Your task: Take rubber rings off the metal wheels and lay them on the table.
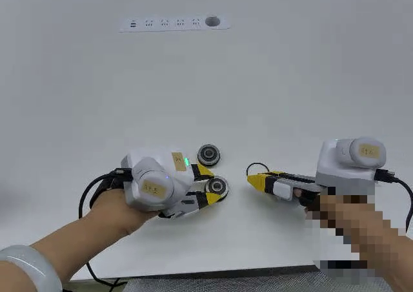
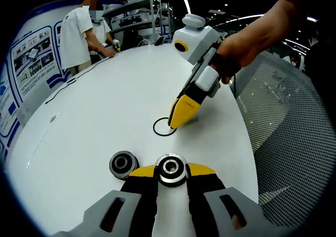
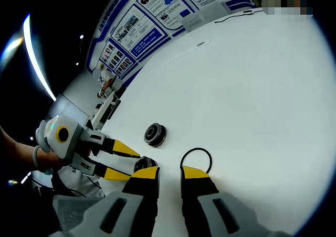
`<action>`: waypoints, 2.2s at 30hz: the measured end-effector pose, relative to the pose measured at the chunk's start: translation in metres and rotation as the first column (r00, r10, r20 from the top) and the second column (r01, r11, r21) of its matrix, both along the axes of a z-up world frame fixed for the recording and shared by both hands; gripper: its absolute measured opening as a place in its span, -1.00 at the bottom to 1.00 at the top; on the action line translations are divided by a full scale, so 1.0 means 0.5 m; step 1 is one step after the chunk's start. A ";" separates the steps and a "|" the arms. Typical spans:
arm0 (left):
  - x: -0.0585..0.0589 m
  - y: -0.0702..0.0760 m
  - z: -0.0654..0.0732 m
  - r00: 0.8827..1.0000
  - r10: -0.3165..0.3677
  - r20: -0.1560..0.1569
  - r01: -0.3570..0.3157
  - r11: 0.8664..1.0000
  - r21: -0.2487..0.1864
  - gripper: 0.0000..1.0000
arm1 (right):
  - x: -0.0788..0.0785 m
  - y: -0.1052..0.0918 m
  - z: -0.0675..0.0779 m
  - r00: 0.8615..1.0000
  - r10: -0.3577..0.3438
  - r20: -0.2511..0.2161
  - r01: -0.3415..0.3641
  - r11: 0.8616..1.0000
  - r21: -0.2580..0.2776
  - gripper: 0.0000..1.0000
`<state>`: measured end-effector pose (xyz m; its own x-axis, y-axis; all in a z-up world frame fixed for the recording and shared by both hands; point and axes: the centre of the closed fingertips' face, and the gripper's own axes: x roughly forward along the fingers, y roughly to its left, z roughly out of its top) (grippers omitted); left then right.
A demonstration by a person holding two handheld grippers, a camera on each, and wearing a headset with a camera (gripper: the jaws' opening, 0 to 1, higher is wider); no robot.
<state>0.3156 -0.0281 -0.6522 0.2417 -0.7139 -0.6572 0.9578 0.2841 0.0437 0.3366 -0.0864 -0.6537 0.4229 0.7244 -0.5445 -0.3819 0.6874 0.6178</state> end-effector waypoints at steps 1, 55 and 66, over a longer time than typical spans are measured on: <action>0.000 -0.001 -0.002 1.000 -0.003 0.000 0.003 1.000 0.005 -0.59 | -0.001 0.000 -0.001 1.000 0.001 0.000 -0.001 1.000 0.001 -0.66; 0.007 -0.008 -0.004 0.999 -0.051 0.001 0.051 0.998 0.032 -0.73 | -0.031 0.090 -0.014 0.982 0.103 -0.157 -0.079 0.985 0.154 -0.60; 0.008 -0.006 -0.009 0.999 -0.045 0.001 0.045 0.999 0.024 -0.73 | -0.034 0.102 -0.019 0.977 0.116 -0.178 -0.086 0.982 0.170 -0.59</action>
<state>0.3195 -0.0312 -0.6566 0.2107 -0.7079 -0.6741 0.9694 0.2399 0.0511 0.3198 -0.0357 -0.6634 0.2452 0.8425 -0.4797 -0.3116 0.5371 0.7839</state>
